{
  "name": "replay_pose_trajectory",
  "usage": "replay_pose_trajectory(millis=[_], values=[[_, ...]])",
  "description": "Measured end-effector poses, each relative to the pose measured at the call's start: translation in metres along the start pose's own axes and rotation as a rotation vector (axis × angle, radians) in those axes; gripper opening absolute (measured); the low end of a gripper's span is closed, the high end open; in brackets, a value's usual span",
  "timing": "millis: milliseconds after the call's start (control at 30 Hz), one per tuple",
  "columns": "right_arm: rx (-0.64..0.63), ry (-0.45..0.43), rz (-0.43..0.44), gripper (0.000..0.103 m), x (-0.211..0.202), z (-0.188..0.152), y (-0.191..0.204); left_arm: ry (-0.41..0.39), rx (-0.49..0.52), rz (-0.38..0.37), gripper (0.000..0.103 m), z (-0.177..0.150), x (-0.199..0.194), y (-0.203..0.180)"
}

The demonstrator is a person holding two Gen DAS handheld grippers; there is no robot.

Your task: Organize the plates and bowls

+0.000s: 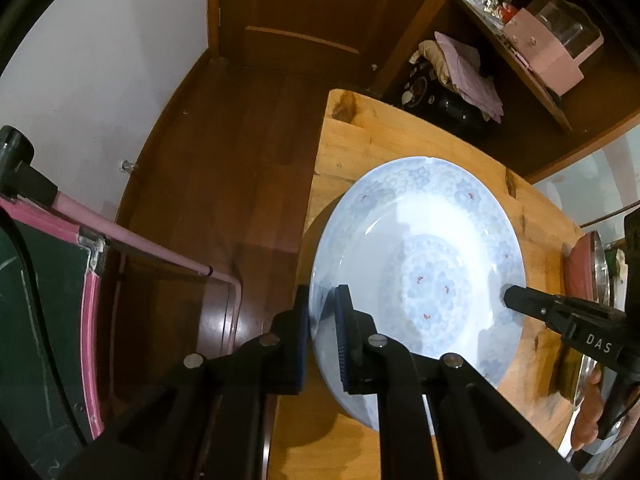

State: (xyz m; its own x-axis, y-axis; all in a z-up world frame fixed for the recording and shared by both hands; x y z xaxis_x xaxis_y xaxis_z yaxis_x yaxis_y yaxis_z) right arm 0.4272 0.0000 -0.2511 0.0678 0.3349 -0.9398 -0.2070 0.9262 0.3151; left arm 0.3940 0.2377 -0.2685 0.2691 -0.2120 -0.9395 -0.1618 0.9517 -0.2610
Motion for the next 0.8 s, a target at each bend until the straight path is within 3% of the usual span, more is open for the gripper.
replay_pose_trajectory(millis=[333, 800], values=[[-0.007, -0.002, 0.003, 0.006, -0.026, -0.029, -0.006, 0.020, -0.022, -0.021, 0.009, -0.028, -0.020, -0.013], [0.037, -0.054, 0.008, 0.006, -0.108, -0.098, -0.017, -0.020, 0.012, -0.028, 0.009, -0.090, -0.105, -0.069]])
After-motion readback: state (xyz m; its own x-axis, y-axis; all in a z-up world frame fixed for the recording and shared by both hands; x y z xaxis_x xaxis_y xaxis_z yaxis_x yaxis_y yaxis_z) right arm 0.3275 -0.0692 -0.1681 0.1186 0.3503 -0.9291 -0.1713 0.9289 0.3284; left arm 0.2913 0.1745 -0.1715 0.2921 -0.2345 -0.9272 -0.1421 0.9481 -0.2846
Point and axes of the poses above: each gripper's, at about its wrist camera, not at the fingertips, and x roughly the way its jaws point, y to its left, z to its top, the point moved 1 cm from there along x, roughly the way its jaws point, and after that the axes turned 1 degree about y, right-handed, at the moved point
